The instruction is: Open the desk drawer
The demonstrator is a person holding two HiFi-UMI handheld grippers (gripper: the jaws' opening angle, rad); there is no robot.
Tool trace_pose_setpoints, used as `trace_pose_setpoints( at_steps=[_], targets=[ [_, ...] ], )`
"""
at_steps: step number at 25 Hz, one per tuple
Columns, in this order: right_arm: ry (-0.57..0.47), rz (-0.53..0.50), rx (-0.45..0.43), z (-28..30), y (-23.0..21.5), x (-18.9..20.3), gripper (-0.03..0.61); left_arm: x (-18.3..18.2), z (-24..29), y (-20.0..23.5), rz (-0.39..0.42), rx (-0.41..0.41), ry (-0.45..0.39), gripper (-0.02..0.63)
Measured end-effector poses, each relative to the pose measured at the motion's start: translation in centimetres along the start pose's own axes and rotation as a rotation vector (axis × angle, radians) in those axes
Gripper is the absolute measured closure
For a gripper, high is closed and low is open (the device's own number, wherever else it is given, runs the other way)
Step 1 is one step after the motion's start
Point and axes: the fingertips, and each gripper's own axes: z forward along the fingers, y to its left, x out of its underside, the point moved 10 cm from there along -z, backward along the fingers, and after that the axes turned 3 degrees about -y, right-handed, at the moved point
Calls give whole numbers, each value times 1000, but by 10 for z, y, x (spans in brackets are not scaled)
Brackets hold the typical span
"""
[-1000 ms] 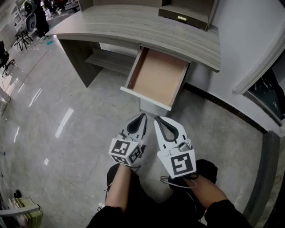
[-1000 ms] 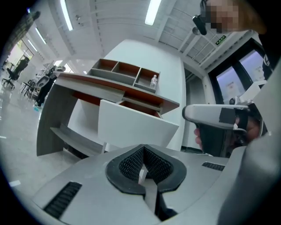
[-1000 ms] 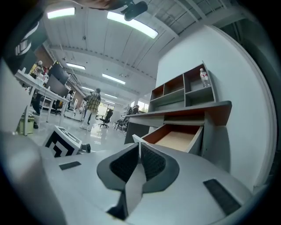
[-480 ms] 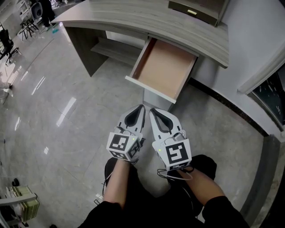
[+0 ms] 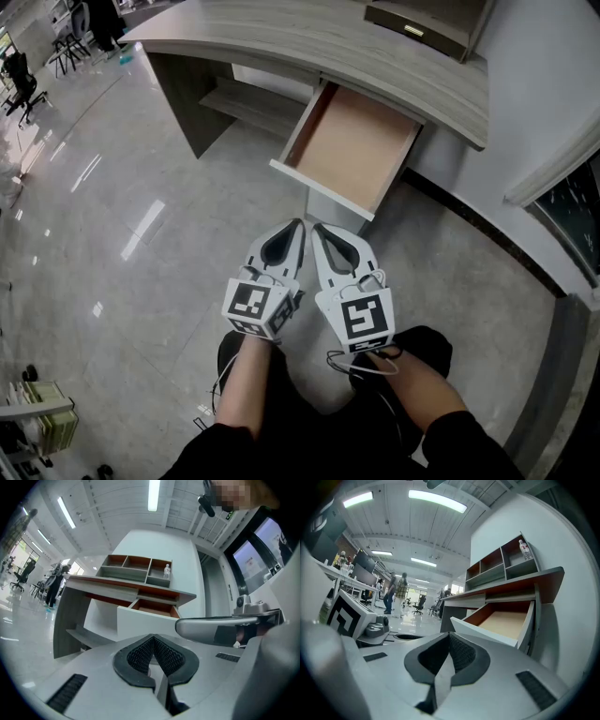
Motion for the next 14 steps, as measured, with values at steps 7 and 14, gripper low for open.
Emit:
trace_pose_setpoints(
  at_steps=[7, 14],
  targets=[
    [-13, -12, -17, 5, 4, -2, 572, -6, -4, 1, 8, -13, -5, 611],
    [-1, -12, -16, 8, 2, 1, 572, -9, -4, 3, 22, -20, -11, 611]
  ],
)
